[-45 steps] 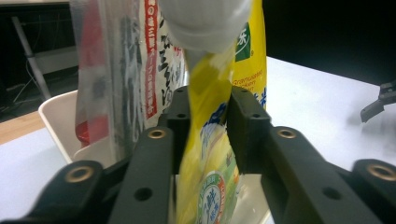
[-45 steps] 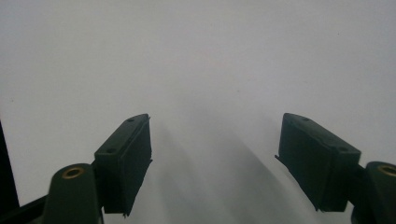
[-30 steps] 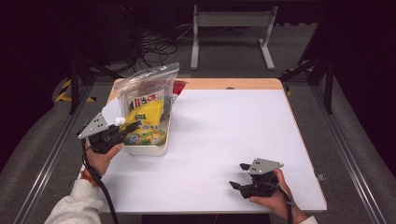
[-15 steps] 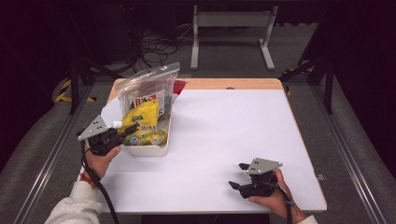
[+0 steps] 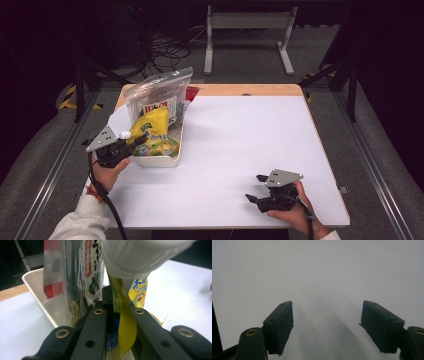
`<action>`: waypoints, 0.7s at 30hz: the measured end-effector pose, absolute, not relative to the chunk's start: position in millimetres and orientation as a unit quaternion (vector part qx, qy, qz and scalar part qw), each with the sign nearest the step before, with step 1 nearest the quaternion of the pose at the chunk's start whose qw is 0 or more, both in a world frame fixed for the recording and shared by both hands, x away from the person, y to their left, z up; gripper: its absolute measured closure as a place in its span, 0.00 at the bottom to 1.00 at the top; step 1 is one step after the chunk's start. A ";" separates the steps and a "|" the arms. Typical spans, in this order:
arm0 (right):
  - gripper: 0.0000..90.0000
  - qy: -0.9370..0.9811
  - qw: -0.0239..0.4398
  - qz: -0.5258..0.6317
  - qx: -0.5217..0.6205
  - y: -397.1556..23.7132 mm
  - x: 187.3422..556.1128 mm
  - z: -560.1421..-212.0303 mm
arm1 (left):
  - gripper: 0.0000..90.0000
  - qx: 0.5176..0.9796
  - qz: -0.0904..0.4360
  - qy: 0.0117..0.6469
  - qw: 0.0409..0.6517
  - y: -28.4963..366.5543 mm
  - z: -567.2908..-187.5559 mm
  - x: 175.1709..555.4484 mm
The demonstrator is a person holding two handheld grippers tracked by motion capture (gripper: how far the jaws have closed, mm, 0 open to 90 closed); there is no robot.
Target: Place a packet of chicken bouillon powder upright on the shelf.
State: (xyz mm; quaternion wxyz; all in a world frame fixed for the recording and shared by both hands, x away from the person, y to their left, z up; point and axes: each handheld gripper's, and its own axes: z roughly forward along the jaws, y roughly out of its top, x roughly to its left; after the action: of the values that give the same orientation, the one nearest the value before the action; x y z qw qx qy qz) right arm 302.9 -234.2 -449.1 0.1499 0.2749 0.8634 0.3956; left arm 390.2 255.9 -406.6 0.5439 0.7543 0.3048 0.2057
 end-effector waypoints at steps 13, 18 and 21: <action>0.29 0.856 0.164 0.410 0.271 -235.7 300.6 -443.9 | 0.88 0.756 0.221 0.315 0.529 251.0 -405.1 386.0; 0.29 0.854 0.166 0.412 0.273 -237.3 300.9 -443.4 | 0.86 0.756 0.226 0.315 0.528 249.8 -402.9 383.4; 0.29 0.855 0.167 0.409 0.272 -237.3 301.2 -444.0 | 0.83 0.755 0.231 0.319 0.524 248.4 -400.8 381.1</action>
State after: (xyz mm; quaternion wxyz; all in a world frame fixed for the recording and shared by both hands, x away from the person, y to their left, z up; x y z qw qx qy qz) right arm 301.2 -237.3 -444.0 0.1669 0.2720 0.8549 0.4090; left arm 381.1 248.4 -400.8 0.5242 0.7550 0.3193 0.2309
